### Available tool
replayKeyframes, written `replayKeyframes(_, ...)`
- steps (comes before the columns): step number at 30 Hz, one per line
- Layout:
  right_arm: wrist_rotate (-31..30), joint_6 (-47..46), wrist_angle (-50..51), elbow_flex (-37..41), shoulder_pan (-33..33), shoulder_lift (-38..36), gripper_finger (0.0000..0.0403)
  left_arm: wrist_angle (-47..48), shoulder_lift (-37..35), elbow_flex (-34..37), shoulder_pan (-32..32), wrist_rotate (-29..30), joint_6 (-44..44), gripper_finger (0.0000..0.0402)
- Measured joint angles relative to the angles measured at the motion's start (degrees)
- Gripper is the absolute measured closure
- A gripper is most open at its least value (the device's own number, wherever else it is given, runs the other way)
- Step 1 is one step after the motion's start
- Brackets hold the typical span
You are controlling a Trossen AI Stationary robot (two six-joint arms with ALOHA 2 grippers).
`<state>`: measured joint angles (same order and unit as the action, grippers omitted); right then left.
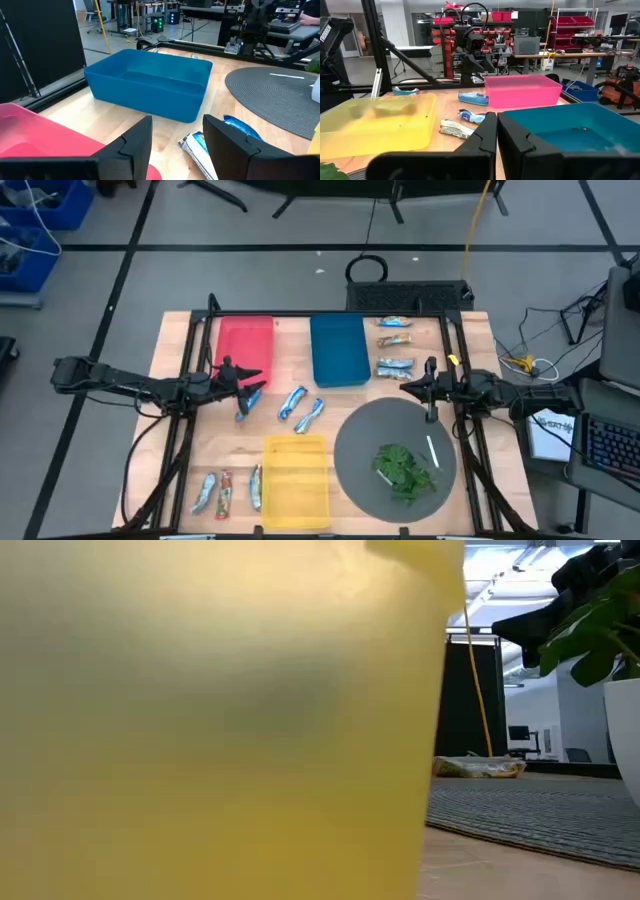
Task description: Pick and place Granola Bars by type
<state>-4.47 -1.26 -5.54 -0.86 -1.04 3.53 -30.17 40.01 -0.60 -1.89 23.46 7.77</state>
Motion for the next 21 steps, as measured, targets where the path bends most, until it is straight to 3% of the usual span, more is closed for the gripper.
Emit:
replayKeyframes(18,-0.19,-0.85,-0.65,0.0,0.02,0.0,0.0396,0.0,0.0,0.0,0.0,0.0,-0.02,0.0222)
replayKeyframes(21,-7.65,-3.0,-5.63,-1.33,0.0,0.54,0.0396,0.0,-0.01,0.0,-0.01,0.01,-0.02,0.0222)
